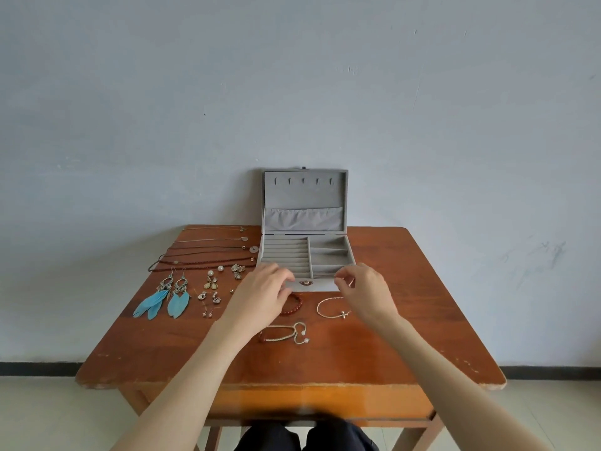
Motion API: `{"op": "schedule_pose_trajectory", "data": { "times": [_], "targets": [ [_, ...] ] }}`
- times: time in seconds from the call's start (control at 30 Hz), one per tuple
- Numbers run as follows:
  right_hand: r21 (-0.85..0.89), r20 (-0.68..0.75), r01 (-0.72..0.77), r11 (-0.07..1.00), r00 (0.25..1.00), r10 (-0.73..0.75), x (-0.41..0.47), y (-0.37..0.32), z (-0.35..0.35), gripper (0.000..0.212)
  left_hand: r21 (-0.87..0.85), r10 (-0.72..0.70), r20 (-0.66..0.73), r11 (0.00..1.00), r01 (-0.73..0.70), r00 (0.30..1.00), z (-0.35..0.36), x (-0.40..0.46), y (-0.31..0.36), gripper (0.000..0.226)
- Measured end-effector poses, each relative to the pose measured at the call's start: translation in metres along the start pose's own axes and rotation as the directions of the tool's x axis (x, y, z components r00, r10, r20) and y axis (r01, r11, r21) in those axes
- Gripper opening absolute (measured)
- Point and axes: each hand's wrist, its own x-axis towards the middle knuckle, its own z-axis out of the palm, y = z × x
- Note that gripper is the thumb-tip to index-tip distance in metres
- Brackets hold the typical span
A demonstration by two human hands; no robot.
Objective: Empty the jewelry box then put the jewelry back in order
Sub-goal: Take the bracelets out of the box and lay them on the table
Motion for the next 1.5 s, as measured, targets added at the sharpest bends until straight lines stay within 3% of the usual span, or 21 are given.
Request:
{"op": "schedule_pose_trajectory", "data": {
  "times": [0.17, 0.6, 1.03, 1.4, 1.5],
  "targets": [
    [-0.127, -0.01, 0.034, 0.991, 0.999, -0.036, 0.029, 0.026, -0.013, 0.017, 0.071, 0.103, 0.061, 0.992, -0.107, 0.993, 0.02, 0.039, 0.009, 0.024],
    [-0.377, 0.155, 0.132, 0.917, 0.985, -0.078, 0.076, 0.049, 0.012, 0.02, 0.139, 0.103, 0.182, 0.982, -0.129, 0.978, 0.066, 0.097, 0.006, 0.02],
    [-0.464, 0.232, 0.223, 0.857, 0.965, -0.125, 0.082, 0.045, 0.013, 0.02, 0.118, 0.063, 0.18, 0.989, -0.085, 0.982, 0.072, 0.099, 0.004, 0.019],
    [-0.264, 0.213, 0.088, 0.961, 0.977, -0.031, 0.081, 0.051, 0.011, 0.021, 0.069, 0.073, 0.194, 0.994, -0.088, 0.978, 0.071, 0.1, 0.001, 0.019],
    [-0.14, 0.216, 0.056, 0.989, 0.976, -0.024, 0.082, 0.053, 0.008, 0.019, 0.044, 0.083, 0.18, 0.995, -0.092, 0.98, 0.072, 0.1, -0.002, 0.017]
  ]
}}
